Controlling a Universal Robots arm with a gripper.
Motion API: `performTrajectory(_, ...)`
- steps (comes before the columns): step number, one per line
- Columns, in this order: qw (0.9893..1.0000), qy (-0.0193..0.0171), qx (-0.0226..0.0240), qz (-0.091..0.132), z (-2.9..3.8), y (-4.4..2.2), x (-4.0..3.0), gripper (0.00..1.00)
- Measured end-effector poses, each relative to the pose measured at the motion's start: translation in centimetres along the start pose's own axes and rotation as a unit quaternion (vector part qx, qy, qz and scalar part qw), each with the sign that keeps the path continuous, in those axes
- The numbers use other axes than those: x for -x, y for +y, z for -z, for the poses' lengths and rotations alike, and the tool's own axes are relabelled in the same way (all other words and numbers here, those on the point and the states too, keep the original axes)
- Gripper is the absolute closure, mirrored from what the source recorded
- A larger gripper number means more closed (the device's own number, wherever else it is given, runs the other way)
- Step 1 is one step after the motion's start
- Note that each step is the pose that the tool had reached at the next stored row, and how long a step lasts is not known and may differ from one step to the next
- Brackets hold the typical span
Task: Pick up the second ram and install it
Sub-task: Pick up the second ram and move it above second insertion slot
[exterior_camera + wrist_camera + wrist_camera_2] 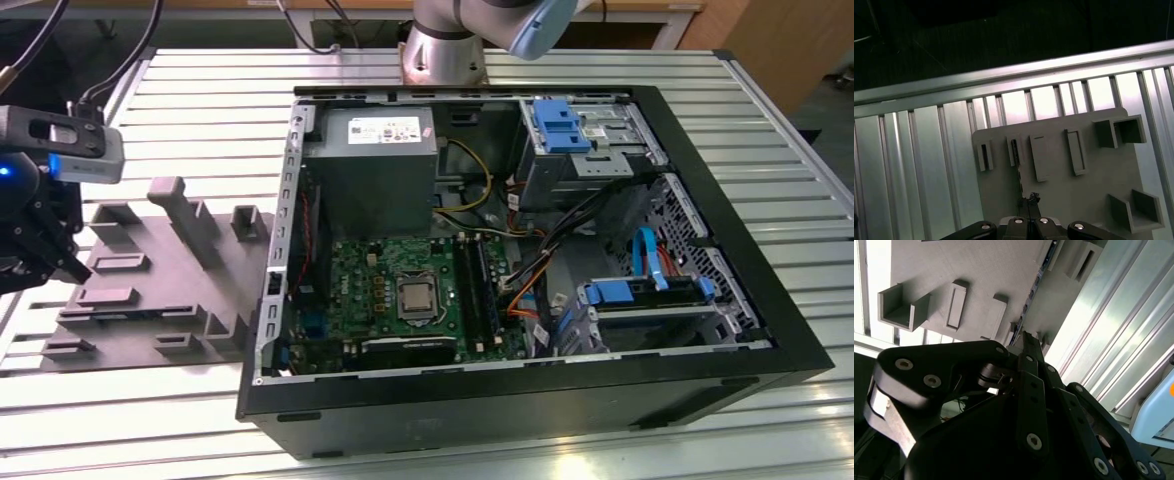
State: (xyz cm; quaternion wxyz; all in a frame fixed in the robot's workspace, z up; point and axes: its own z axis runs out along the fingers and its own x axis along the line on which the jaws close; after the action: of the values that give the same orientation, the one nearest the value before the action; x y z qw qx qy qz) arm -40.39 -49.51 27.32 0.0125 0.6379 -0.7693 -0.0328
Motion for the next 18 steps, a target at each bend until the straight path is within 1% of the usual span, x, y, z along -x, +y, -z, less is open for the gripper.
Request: performTrajectory(18, 1.0, 0.0001, 0.0, 0.002, -0.48, -0.03, -0.01, 0.89)
